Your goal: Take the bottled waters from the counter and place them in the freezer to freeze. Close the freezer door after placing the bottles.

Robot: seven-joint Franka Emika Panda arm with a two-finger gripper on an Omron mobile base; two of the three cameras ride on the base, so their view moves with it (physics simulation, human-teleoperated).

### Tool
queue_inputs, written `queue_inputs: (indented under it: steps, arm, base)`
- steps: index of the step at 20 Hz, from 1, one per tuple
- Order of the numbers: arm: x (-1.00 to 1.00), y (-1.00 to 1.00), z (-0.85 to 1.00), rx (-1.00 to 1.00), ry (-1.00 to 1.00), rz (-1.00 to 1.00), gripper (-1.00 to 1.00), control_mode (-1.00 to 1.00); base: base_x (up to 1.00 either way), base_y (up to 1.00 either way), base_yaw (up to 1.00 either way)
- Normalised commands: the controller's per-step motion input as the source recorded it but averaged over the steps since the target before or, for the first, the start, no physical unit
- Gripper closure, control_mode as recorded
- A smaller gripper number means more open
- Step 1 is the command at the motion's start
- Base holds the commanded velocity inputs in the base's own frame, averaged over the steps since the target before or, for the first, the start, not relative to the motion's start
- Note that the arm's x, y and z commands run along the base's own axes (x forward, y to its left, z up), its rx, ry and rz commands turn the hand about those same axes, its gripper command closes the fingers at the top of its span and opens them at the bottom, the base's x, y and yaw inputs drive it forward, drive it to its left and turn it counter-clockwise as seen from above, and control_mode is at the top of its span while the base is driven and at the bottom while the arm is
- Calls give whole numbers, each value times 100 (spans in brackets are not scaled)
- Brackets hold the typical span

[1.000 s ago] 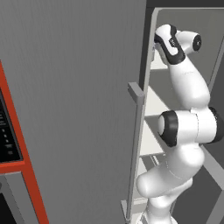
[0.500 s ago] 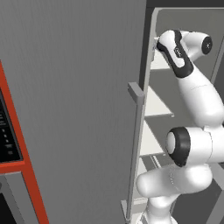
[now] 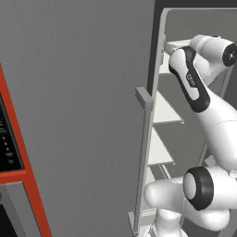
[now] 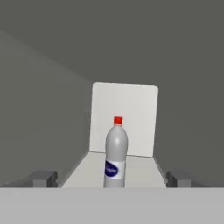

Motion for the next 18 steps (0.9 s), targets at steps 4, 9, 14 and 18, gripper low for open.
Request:
queue_inputs:
  steps: [4,9,14,18]
  arm:
    - [-86,17,36,-2,0,-13,-100,-100]
    - [-99,16,13,0,0,-16,-100,-100]
    - [-100,15,0,0,0,-17,-100,-100]
    - [-99,2,0,1,0,-15,-100,-100]
  base:
    - [0,0,0]
    - [0,0,0]
    - [0,0,0]
    - [0,0,0]
